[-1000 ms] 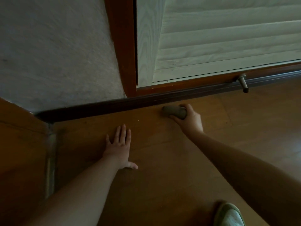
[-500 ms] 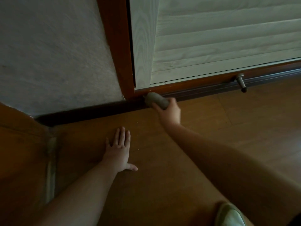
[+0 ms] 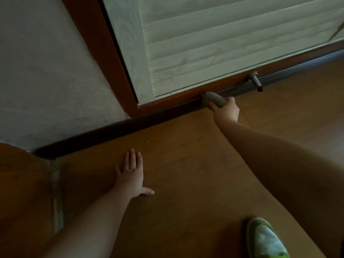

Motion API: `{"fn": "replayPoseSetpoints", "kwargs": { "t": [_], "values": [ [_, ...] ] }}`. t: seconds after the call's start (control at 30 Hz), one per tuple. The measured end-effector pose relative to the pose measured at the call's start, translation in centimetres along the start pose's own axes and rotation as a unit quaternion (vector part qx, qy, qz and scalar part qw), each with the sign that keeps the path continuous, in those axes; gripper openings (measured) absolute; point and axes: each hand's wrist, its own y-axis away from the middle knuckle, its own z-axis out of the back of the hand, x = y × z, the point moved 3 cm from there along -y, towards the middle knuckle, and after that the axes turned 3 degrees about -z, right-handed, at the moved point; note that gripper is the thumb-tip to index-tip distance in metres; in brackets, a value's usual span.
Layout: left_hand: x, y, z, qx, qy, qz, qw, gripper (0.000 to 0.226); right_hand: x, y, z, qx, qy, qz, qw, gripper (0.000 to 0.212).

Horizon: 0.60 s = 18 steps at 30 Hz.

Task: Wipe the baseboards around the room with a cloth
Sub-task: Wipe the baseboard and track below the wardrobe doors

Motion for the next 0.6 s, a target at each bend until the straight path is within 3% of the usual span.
{"fn": "replayPoseSetpoints", "kwargs": {
  "t": [0.13,0.23,0.37,0.6],
  "values": [
    [-0.1,-0.1,0.4,-0.003,0.002,0.005,1.000,0.150,-2.9,0.9,3.0,0.027,0.074,0.053,0.996,0.040],
    [-1.2,-0.6,1.0,-0.051,0.009,-0.031,0.998,0.147,-6.1,2.8,3.7,0.066,0.090,0.079,0.991,0.047],
    [-5.4,-1.3,2.6,-0.121,-0.008,-0.089,0.989,0.138,-9.5,5.1,3.5,0.056,0.106,0.132,0.984,0.059],
    [-11.9,-2.9,4.0,-0.089,0.019,-0.129,0.987,0.140,-13.4,6.6,5.6,0.016,0.071,0.096,0.993,0.059]
  ]
}}
